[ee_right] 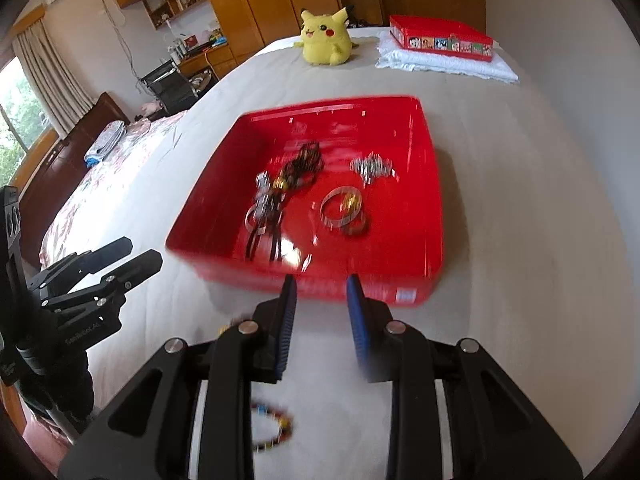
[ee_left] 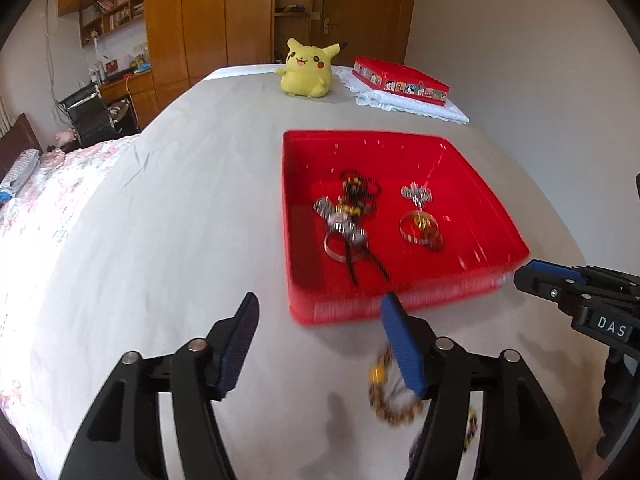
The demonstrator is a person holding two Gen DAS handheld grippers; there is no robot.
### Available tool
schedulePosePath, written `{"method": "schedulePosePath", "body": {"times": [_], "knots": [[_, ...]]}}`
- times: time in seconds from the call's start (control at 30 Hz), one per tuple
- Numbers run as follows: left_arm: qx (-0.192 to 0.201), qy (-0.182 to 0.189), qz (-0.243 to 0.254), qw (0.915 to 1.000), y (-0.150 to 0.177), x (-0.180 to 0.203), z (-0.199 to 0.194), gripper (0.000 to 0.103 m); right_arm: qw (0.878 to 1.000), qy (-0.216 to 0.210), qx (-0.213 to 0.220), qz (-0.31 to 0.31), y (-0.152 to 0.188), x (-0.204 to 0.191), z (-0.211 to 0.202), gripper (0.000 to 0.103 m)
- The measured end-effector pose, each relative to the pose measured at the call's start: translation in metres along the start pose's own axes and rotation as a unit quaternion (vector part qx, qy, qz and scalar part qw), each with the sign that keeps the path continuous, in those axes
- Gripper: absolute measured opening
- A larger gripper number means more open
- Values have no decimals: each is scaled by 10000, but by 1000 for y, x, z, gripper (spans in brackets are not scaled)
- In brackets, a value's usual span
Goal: Organize jewelry
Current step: 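Move both tools back over the two bead bracelets, then close the right tool on the multicolour bracelet while the left grasps the wooden bracelet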
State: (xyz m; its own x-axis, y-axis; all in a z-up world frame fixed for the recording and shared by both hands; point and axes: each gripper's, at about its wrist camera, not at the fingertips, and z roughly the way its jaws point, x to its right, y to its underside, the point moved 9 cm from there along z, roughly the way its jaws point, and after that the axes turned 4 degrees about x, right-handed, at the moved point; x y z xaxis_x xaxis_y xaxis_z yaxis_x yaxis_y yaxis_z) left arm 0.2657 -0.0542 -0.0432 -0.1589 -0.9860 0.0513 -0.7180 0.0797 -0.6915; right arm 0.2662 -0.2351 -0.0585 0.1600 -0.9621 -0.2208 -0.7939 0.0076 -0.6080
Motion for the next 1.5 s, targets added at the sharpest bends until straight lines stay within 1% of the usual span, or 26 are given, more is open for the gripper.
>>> {"method": "schedulePosePath", "body": {"times": [0.17,0.27,0.43,0.57,0.7,0.8,0.87,1.03,1.13,1.2,1.23,1.27,1.3,1.33,1.4,1.43,1.47,1.5], "knots": [[32,13,37,10000,27,2,-20,72,10000,-22,-43,-36,31,-9,-10,26],[42,61,29,10000,38,2,-29,75,9999,-77,-71,-42,43,-13,-14,26],[71,48,-19,10000,55,0,-45,76,9998,-151,-127,-57,61,-21,-19,26],[-8,74,-103,9999,65,-2,-49,77,9996,-137,-237,-30,75,-25,-20,26],[-93,38,-148,9998,75,-8,-50,78,9988,-190,-449,8,91,-30,-18,26],[-201,-31,-166,9997,87,-15,-50,82,9979,-150,-621,-41,105,-36,-15,27],[-256,-37,-241,9994,96,-22,-50,84,9966,-194,-794,-26,117,-40,-11,37],[-420,15,-348,9985,116,-31,-48,85,9924,-310,-1181,143,141,-48,0,37],[-494,0,-382,9980,124,-35,-47,85,9904,-260,-1330,270,147,-50,6,37],[-499,-19,-386,9980,127,-36,-47,85,9902,-197,-1339,358,147,-49,7,37],[-499,-33,-381,9980,129,-37,-47,85,9901,-164,-1348,364,147,-49,8,41],[-497,-35,-382,9980,129,-38,-47,85,9898,-173,-1359,378,147,-50,7,53],[-493,-43,-392,9980,130,-38,-48,85,9893,-180,-1385,431,147,-51,7,61],[-488,-41,-396,9980,130,-39,-49,85,9889,-162,-1393,482,147,-52,8,66],[-474,-41,-408,9980,129,-39,-49,85,9894,-63,-1393,400,146,-54,9,64],[-467,-47,-415,9980,129,-39,-49,85,9896,-15,-1400,344,145,-56,11,57],[-464,-49,-415,9980,128,-39,-49,85,9893,24,-1415,352,146,-57,13,54],[-463,-45,-414,9981,128,-39,-49,85,9890,43,-1426,383,144,-55,15,54]]}}
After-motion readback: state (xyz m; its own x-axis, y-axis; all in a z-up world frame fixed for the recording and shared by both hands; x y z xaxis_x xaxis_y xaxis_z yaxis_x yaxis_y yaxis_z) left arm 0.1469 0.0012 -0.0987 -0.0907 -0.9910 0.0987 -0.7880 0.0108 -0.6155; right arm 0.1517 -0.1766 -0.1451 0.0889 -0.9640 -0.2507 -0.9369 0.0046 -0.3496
